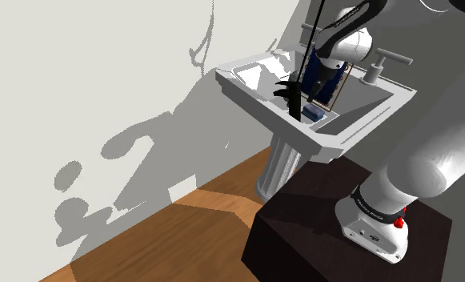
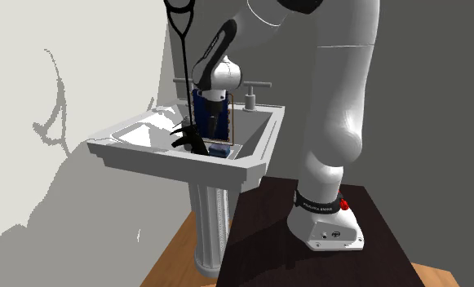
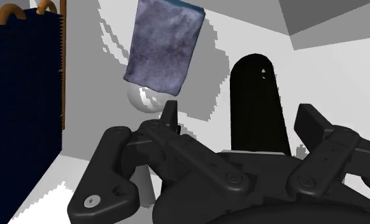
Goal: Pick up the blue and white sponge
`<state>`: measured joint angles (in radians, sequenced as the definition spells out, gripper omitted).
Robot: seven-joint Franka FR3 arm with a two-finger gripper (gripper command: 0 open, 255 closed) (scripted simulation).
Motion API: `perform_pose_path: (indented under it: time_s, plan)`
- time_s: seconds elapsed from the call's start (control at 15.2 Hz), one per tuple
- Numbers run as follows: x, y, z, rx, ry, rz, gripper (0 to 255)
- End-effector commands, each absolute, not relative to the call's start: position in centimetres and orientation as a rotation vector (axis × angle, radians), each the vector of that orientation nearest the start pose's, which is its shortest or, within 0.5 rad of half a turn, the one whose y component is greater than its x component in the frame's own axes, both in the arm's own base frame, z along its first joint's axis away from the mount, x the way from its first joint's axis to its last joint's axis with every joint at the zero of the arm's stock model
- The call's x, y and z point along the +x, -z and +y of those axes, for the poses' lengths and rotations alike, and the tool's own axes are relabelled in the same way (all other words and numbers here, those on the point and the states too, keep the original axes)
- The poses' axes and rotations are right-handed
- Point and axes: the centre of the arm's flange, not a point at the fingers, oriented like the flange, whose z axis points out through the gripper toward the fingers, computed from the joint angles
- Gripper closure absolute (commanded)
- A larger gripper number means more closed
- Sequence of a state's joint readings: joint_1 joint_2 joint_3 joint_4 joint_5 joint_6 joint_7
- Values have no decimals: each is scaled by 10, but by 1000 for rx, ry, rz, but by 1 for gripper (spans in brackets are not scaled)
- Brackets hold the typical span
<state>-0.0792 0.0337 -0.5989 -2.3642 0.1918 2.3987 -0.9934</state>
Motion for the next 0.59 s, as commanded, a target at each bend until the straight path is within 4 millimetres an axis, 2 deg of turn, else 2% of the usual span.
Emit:
perform_pose_path:
  time_s: [0.0,0.33,0.53]
  plan:
    - [401,-301,-334,-3058,144,-292,0]
    - [422,-264,-382,-3057,162,-337,0]
    - [422,-248,-382,-3057,162,-337,0]
